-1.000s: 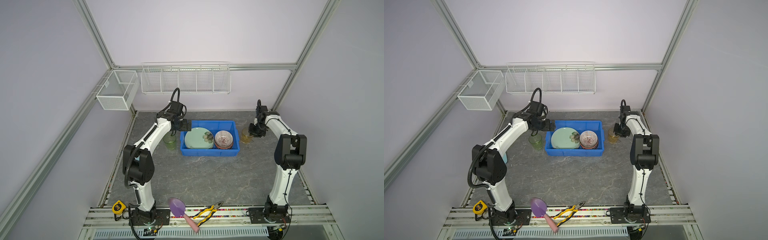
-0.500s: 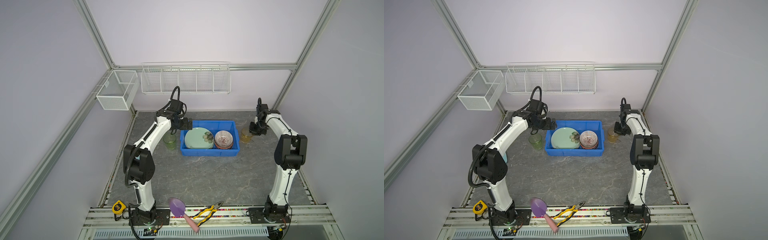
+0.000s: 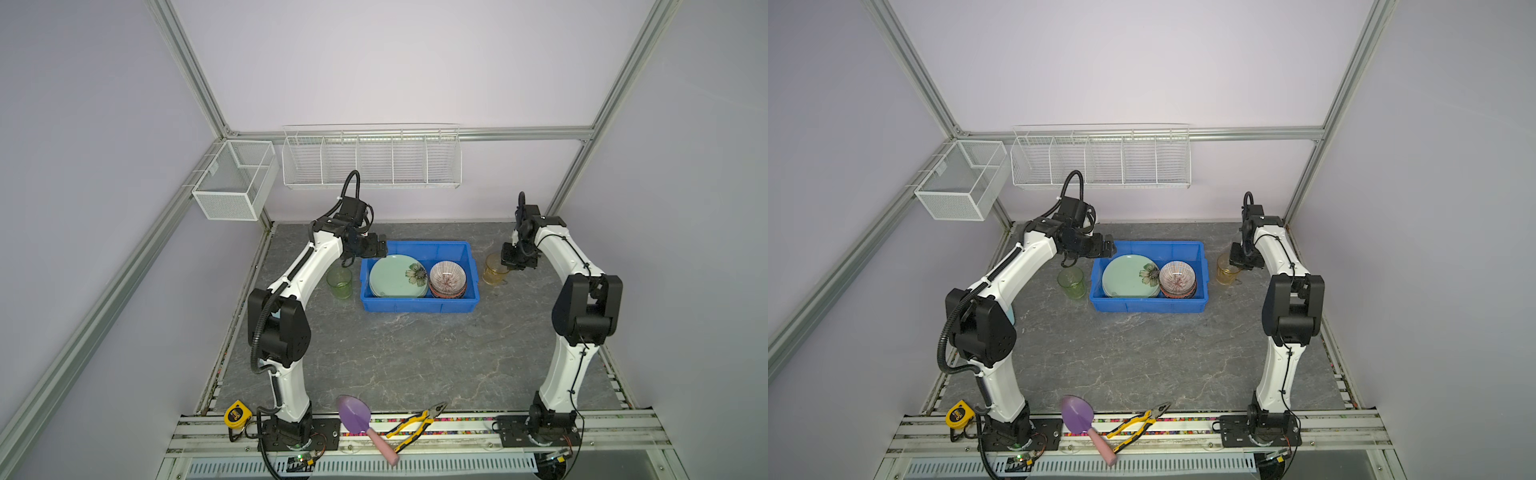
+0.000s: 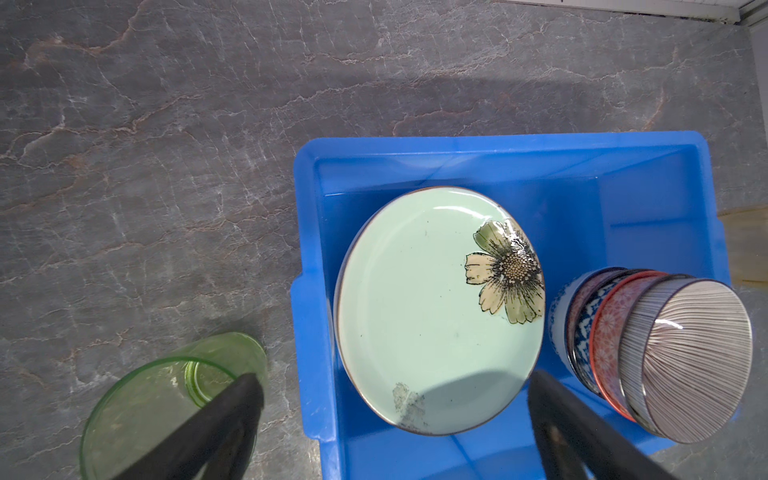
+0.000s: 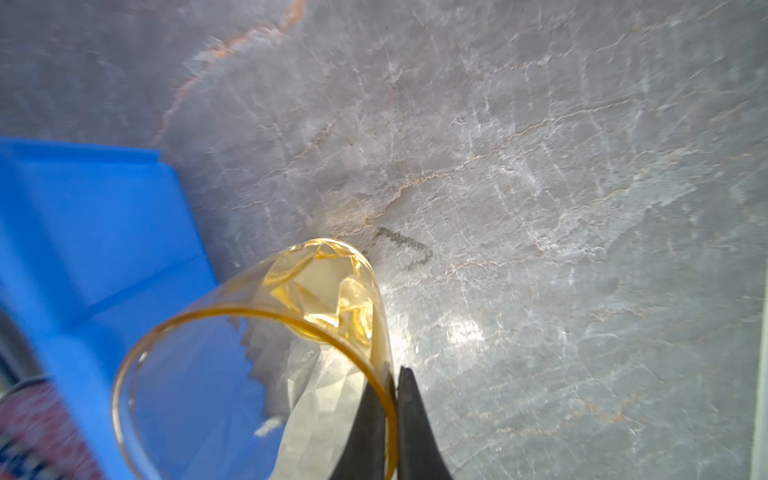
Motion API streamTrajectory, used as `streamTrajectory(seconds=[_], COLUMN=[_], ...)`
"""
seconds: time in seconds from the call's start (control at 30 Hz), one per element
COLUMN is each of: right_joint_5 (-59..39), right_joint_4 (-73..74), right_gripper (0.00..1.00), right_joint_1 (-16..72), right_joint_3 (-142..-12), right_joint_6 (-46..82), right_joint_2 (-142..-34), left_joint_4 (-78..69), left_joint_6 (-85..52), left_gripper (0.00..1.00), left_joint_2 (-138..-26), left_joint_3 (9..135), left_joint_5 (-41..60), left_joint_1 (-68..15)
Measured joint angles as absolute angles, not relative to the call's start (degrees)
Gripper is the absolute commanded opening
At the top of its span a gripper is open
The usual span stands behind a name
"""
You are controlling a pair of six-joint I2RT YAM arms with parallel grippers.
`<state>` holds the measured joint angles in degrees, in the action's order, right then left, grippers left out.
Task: Place the mixed dishes into the plastic bin
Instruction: 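Close the right gripper on the amber glass cup rim, then lift the amber cup with the right gripper and carry it over the bin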
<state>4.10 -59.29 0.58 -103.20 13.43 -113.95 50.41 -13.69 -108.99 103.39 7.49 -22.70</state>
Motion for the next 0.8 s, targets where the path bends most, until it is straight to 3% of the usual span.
streamTrajectory(seconds=[0.37, 0.8], right_joint_5=[5.2, 4.3], right_joint_4=[-62.5, -62.9], right_gripper=[0.06, 0.06], right_joint_1=[5.2, 11.7], right_joint_3=[-105.5, -116.8], right_joint_6=[13.2, 13.8], right_joint_2=[-103.0, -107.9], left_joint_4=[50.5, 50.9], left_joint_6=[-13.8, -14.3], left_gripper=[0.99, 0.99], left_joint_2=[-108.9, -108.0], left_joint_3=[105.4, 107.2], left_joint_5=[6.3, 5.4], left_joint_1=[-25.1, -26.7])
